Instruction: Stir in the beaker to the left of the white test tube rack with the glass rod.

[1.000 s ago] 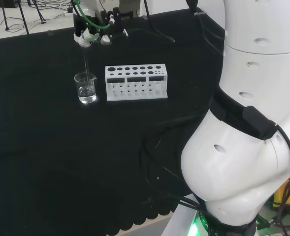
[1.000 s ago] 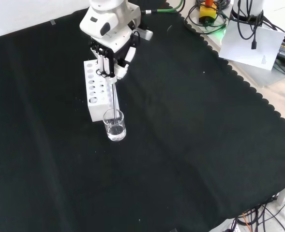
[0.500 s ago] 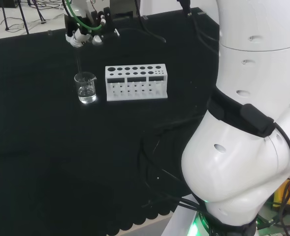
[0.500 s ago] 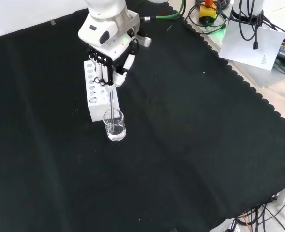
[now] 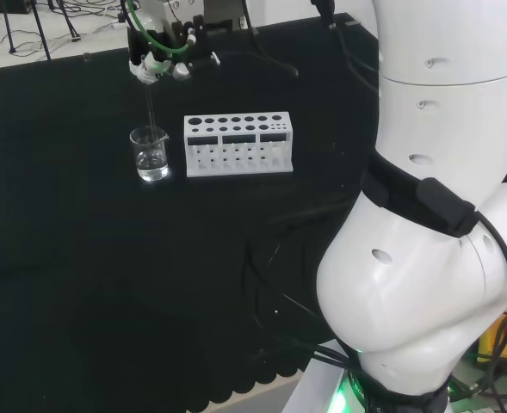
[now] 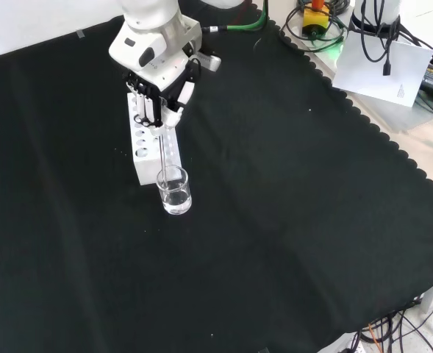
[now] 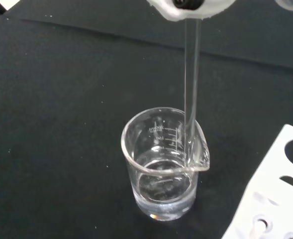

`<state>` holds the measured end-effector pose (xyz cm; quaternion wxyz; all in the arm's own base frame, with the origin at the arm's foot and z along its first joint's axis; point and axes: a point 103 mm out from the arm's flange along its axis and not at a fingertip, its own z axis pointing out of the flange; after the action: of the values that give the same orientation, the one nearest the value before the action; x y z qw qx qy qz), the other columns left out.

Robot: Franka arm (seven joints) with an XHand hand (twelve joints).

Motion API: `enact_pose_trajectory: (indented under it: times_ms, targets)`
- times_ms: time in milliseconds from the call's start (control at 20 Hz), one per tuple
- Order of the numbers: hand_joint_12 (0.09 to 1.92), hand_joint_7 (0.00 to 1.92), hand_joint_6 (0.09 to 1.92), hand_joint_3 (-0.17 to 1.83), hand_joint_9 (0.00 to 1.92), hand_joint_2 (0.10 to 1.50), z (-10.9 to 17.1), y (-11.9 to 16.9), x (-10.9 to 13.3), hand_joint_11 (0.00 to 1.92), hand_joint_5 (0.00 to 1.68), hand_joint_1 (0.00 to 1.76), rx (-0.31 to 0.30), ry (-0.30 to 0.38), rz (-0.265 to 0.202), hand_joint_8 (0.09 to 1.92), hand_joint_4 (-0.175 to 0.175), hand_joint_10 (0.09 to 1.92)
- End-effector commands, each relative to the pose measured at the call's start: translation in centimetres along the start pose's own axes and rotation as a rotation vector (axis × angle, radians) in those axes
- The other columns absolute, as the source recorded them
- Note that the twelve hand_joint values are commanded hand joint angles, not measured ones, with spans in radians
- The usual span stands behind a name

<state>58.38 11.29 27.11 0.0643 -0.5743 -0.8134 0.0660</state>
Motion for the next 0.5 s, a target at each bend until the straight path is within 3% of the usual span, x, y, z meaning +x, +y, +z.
enact_pose_trajectory:
  times_ms: [50,200,500]
  targets:
    - [0.32,1.34,0.09,-0.17,1.7,1.04,0.1,-1.8,0.2,1.73,1.47,1.33,0.009,0.001,0.015,0.68,-0.175,0.48]
    - [0.32,1.34,0.09,-0.17,1.7,1.04,0.6,-2.0,2.8,1.73,1.47,1.33,0.012,0.005,-0.017,0.68,-0.175,0.48]
    - [0.32,1.34,0.09,-0.17,1.71,1.04,0.9,-0.4,4.0,1.73,1.47,1.33,0.008,0.001,-0.038,0.68,-0.175,0.48]
